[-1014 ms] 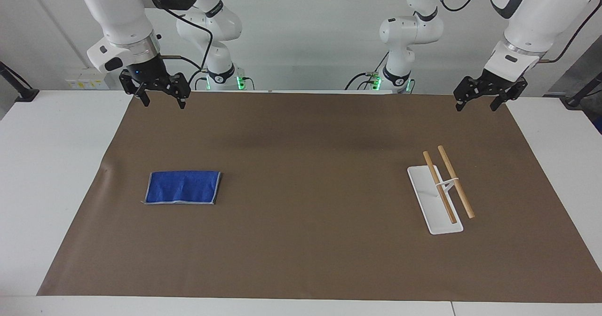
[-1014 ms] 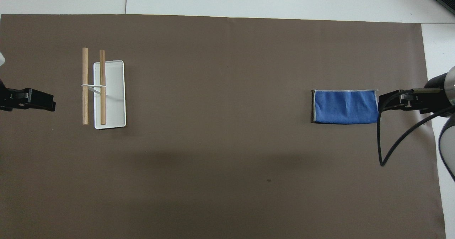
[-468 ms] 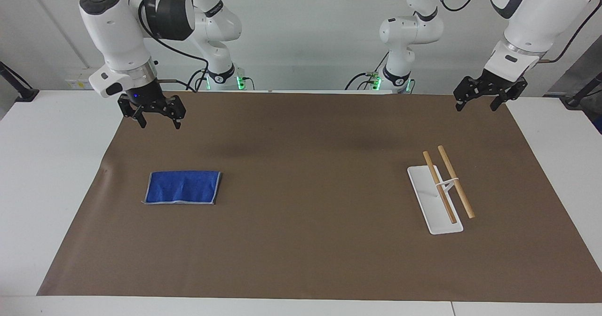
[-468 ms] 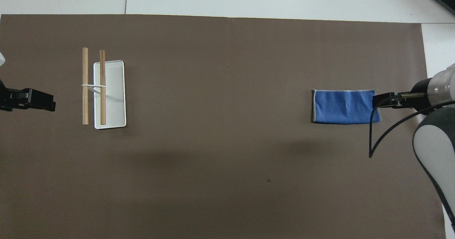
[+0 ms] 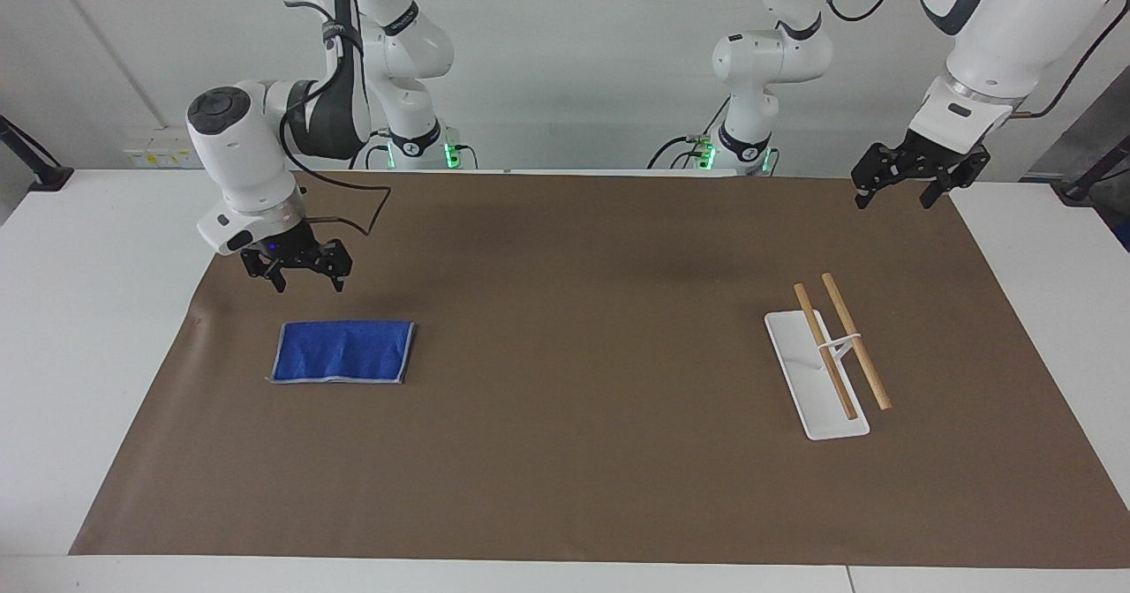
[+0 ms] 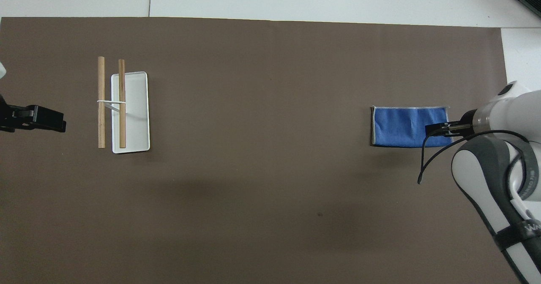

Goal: Right arm passes towel to left arm to hang
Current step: 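Reach the right gripper to the blue towel and grasp its edge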

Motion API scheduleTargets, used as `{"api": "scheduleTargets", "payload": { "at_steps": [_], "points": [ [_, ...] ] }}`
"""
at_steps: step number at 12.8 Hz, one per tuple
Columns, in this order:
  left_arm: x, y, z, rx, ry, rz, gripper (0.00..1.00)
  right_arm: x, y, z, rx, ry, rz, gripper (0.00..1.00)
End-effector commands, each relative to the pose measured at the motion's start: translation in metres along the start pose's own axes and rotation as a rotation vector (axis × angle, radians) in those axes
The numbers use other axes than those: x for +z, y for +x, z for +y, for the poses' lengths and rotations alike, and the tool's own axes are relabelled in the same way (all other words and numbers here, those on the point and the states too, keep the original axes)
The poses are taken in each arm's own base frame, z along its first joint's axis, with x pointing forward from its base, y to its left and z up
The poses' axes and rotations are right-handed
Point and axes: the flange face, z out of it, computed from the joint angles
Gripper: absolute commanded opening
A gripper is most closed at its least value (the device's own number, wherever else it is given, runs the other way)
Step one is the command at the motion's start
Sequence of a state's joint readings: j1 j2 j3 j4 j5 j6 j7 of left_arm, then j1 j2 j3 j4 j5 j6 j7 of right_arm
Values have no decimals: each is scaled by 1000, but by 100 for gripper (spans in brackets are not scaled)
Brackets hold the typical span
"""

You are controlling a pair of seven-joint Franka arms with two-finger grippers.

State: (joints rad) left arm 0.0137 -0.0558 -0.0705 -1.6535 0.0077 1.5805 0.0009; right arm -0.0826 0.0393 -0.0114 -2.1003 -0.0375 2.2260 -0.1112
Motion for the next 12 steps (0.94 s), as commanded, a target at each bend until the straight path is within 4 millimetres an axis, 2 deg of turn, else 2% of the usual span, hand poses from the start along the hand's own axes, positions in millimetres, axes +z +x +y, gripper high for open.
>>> {"api": "scheduleTargets", "payload": {
  "at_steps": [1,3,6,12],
  "points": [
    [-1,-5,-2,1,-8,-4,100,37,11,5,-17,14,30,100],
    [-1,-5,-2,1,-8,-4,100,64,16,5,-14,12,47,100],
    [-1,-5,-2,1,-8,-4,100,93,21,4,-16,10,69,100],
    [-2,-5,1,7,-8,0,100,123,7,1,-14,12,58,100]
  ]
}}
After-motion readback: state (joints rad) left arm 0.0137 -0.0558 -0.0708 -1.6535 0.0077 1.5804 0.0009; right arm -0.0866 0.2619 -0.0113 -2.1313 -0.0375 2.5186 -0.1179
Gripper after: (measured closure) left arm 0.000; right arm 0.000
